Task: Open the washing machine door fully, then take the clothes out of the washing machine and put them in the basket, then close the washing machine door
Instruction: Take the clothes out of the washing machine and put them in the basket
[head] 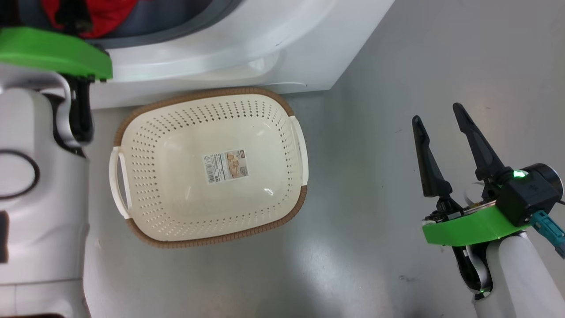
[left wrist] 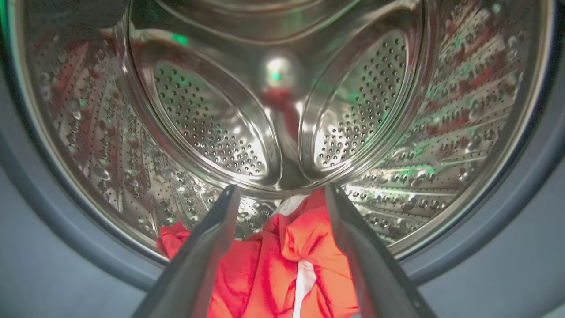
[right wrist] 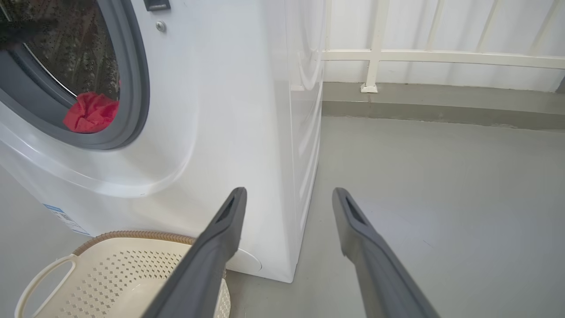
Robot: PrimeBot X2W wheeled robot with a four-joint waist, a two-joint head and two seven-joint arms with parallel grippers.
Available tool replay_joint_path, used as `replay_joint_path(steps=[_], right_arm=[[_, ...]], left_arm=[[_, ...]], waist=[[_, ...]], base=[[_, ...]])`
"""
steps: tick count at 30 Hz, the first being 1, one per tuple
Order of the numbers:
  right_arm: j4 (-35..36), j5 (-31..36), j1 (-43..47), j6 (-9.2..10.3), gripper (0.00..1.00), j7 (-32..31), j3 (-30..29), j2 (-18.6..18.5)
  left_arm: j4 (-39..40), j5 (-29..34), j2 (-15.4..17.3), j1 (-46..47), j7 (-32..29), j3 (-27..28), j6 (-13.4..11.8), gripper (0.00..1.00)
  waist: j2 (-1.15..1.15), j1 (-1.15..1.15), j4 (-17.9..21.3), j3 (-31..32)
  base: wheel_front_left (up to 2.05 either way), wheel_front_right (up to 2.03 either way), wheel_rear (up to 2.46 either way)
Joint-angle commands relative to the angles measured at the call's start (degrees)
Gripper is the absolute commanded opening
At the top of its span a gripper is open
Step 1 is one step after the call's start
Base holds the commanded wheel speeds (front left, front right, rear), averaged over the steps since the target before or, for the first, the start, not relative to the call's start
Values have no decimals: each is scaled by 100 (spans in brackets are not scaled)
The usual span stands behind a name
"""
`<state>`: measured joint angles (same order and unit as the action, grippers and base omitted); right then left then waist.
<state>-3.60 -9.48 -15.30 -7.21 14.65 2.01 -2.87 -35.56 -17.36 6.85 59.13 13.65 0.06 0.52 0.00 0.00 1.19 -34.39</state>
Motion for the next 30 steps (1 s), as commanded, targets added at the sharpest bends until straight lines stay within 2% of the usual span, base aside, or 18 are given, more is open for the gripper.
replay_joint_path(steps=[1,7,15,30], right_arm=[[144,62,-21,-28,100,35,131,0],[186,47,-68,-28,100,35,143,0],[173,-11,-171,-28,100,35,227,0],[116,-171,-223,-28,100,35,332,0]], left_arm=[[6,76,281,142,-57,73,-15,100],[-715,214,402,754,-333,-63,-143,100],[-1660,429,597,1257,-902,-237,-445,100],[-2571,791,831,1592,-1716,-676,-732,100]], waist=[[0,0,26,-73],[0,0,81,-201],[0,0,218,-350],[0,0,339,-387]], base=[[0,0,0],[0,0,0],[0,0,0],[0,0,0]])
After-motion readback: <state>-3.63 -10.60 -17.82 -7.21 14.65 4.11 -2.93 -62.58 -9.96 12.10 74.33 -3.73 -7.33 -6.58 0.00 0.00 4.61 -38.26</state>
